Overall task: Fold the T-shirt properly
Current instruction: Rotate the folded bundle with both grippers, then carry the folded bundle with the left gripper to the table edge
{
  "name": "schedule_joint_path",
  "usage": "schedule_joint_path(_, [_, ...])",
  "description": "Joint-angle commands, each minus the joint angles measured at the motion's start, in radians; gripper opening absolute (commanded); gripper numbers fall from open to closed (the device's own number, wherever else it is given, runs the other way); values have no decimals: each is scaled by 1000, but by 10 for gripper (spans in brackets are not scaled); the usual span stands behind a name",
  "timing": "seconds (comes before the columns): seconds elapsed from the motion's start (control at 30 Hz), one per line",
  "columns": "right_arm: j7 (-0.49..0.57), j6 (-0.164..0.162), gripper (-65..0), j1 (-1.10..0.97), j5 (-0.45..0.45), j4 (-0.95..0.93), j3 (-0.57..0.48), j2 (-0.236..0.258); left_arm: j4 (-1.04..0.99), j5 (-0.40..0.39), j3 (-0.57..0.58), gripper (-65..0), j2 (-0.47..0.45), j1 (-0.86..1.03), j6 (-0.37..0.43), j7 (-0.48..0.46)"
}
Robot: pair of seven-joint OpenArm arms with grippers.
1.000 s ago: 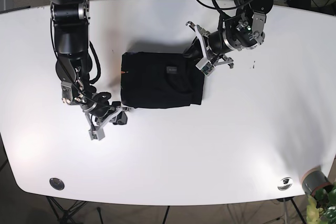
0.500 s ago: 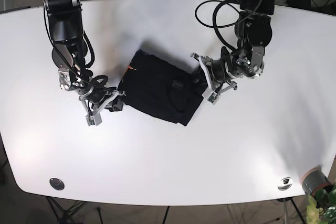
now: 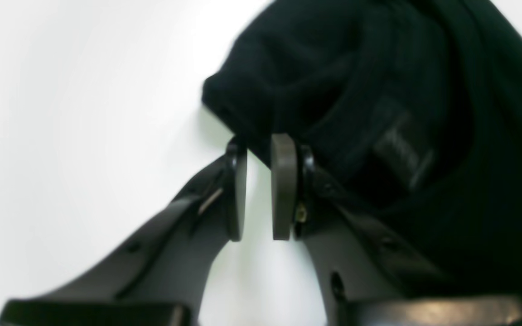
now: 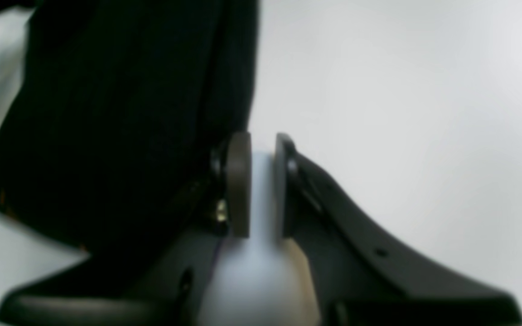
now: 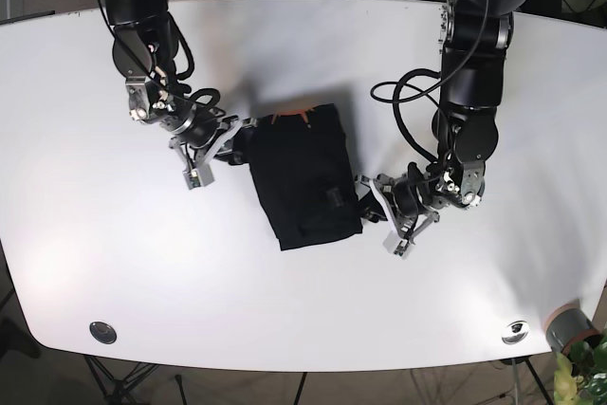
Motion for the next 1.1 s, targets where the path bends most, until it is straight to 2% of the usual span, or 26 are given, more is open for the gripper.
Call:
schedule_joint_path(0.0, [-22,10,-561,19,16,51,2,-21,17,-21,-5,-568,-33,-50,-7,-26])
schedule_joint_path(0.1, [-71,10,-563,15,16,89,-25,-44,29,-21,-5,-568,-42,-62,-4,-26])
schedule_joint_path(0.27, [-124,10,-563,15,19,151,-56,-44,158,-19,-5,-560,-64,-36,0,-26])
schedule_joint_path(0.37, [-135,10,-563,15,21,166,-34,-42,239,-19,-5,-482,-62,-1,5,-26])
schedule_joint_path(0.43, [-138,13,-563,15,21,171,-21,-41,302,-19,-5,-407,-61,32,63,-28])
schedule_joint_path(0.57, [-138,16,-563,15,21,172,-10,-27,448,-19,11,-286,-19,105,275,-29])
schedule_joint_path(0.7, [-137,16,-563,14,22,172,-8,-9,534,16,107,-226,0,153,438,-32])
schedule_joint_path(0.77, [-134,16,-563,5,22,172,-8,-6,551,56,152,-221,4,168,476,-58])
schedule_joint_path(0.9, [-132,17,-563,-4,22,172,35,-10,551,161,269,-189,30,225,544,-197])
schedule_joint_path(1.0, [-134,17,-563,-8,22,172,62,-12,519,242,310,-147,40,270,591,-266])
schedule_joint_path(1.07, [-134,17,-563,-15,22,172,70,-12,477,271,324,-142,54,285,602,-292])
